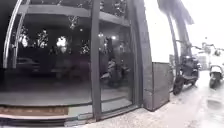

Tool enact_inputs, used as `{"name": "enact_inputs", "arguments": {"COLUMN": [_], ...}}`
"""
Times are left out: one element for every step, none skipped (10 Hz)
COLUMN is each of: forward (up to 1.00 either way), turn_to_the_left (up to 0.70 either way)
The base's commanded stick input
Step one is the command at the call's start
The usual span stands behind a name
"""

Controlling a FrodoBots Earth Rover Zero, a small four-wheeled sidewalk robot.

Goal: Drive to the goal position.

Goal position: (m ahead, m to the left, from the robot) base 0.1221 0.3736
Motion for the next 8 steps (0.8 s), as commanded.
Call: {"name": "enact_inputs", "arguments": {"forward": [0.0, 0.0, 0.0, 0.0, 0.0, 0.0, 0.0, 0.0], "turn_to_the_left": [-0.45, -0.45, -0.45, -0.45, -0.45, -0.45, -0.45, -0.45]}}
